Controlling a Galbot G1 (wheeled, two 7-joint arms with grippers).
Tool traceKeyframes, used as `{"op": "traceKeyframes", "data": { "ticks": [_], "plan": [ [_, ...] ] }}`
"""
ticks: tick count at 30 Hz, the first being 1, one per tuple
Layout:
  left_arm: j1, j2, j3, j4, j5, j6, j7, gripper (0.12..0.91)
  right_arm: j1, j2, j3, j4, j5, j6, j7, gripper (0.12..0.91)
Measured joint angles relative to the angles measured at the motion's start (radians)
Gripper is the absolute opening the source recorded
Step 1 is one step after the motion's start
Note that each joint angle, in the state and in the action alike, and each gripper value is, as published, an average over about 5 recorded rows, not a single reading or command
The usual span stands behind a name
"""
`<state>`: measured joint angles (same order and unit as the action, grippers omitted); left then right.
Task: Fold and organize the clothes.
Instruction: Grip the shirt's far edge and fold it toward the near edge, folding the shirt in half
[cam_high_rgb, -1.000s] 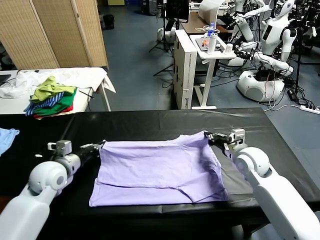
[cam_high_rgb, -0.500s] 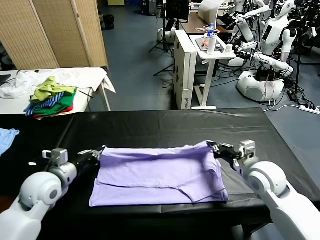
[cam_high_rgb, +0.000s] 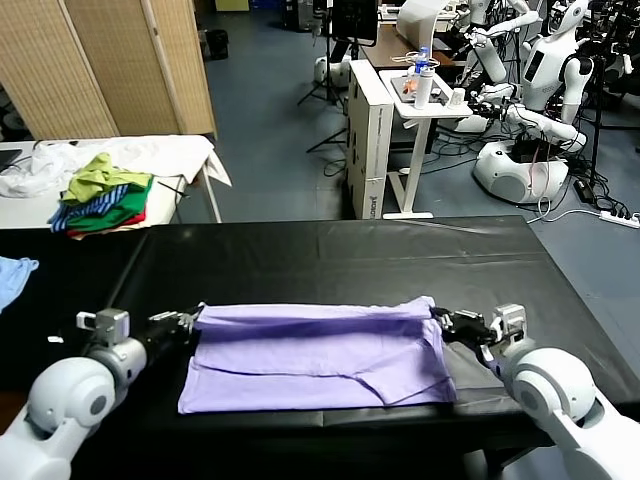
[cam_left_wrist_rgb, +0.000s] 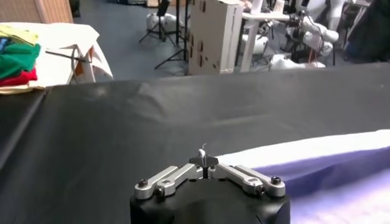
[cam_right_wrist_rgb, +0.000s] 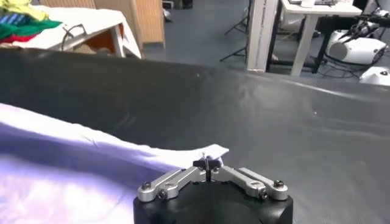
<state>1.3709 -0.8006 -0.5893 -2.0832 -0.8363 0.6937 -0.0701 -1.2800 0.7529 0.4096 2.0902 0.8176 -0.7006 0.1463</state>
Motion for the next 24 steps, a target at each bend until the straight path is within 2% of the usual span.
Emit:
{"op": "traceKeyframes", "data": {
  "ticks": [9, 24],
  "plan": [
    [0.055, -0.008, -0.005, -0.017, 0.045, 0.04, 0.0, 0.147, -0.034, -0.007, -0.008, 0.002, -0.023, -0.021, 0.001, 0.141],
    [0.108, -0.018, -0.021, -0.034, 0.088, 0.043, 0.005, 0.147, -0.036, -0.006, -0.023, -0.001, -0.029, -0.025, 0.0, 0.141]
  ]
}}
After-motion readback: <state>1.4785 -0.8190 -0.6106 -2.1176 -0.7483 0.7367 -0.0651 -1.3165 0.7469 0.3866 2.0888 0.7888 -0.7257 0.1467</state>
